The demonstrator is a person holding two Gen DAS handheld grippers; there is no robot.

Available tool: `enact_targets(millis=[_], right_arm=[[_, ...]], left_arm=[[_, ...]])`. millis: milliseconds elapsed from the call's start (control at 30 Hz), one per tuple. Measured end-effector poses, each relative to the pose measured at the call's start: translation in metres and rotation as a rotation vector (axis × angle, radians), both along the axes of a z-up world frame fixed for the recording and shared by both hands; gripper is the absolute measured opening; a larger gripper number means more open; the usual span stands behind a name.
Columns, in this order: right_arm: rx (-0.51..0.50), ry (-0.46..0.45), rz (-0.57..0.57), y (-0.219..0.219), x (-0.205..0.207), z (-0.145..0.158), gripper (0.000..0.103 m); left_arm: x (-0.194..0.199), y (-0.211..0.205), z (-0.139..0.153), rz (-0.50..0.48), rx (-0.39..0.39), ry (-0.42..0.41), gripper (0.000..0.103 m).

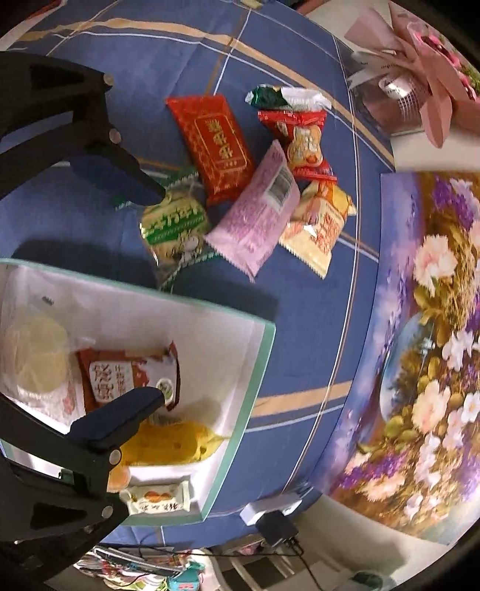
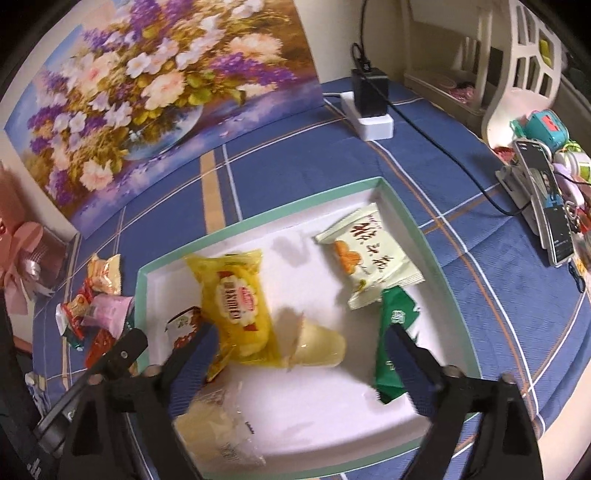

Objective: Organize snacks
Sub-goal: 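Withdraw both tools from the tray back toward the snack pile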

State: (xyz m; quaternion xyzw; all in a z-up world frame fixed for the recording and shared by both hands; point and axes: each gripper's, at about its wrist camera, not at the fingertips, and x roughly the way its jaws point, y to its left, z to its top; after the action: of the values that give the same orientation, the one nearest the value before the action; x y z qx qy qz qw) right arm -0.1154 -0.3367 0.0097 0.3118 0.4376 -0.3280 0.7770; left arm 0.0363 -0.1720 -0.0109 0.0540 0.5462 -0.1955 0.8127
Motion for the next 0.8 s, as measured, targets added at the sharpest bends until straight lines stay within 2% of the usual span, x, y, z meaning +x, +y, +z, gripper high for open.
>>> enact_targets(millis=[400,567,800], right_arm=[[-0.025,-0.040,0.085,0.023,0.017,0.015,0.103],[-0.024,-0.034,0.092,0.030,0.023,0.017,0.103],[-0.005,-0.049,0.137,0.048,0.037,0.015,0.103]], left_arm=[[0.019,0.028,0.017,0.071,0.013,-0.078,0.099],[0.026,0.044,0.023,0.149,0.063,-0.114,0.099],[0.042,0.074,0.020,0.217,0.041,-0.049,0.099]])
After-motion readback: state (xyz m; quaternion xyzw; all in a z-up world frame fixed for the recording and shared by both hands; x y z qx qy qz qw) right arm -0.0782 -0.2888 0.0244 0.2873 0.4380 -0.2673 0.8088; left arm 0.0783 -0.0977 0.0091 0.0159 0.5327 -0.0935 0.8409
